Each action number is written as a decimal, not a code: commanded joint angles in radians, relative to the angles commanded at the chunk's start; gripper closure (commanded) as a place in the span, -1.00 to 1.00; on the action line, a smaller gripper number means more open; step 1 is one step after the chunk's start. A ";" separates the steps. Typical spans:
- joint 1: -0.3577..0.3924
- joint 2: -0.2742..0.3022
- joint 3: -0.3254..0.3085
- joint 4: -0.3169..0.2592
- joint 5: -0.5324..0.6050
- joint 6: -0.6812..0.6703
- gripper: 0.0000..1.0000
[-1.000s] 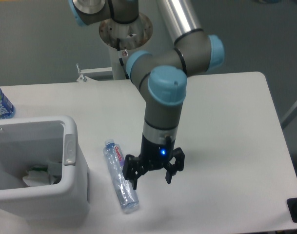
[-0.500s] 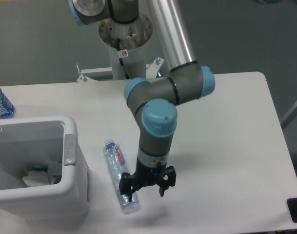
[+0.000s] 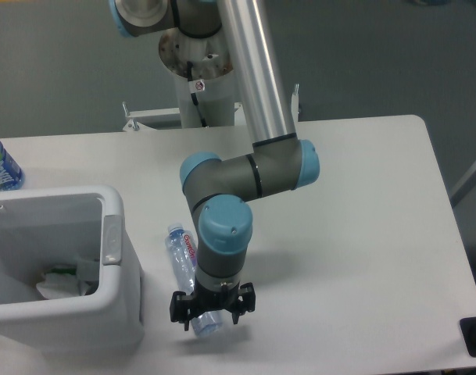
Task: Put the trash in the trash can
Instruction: 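Lower the gripper around the bottle's cap end and close on it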
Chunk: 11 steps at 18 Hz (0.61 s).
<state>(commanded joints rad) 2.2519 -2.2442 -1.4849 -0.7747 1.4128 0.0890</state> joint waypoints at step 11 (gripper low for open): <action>-0.020 -0.018 -0.008 -0.002 0.052 -0.006 -0.59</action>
<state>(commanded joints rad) 2.2319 -2.2626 -1.4925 -0.7762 1.4649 0.0828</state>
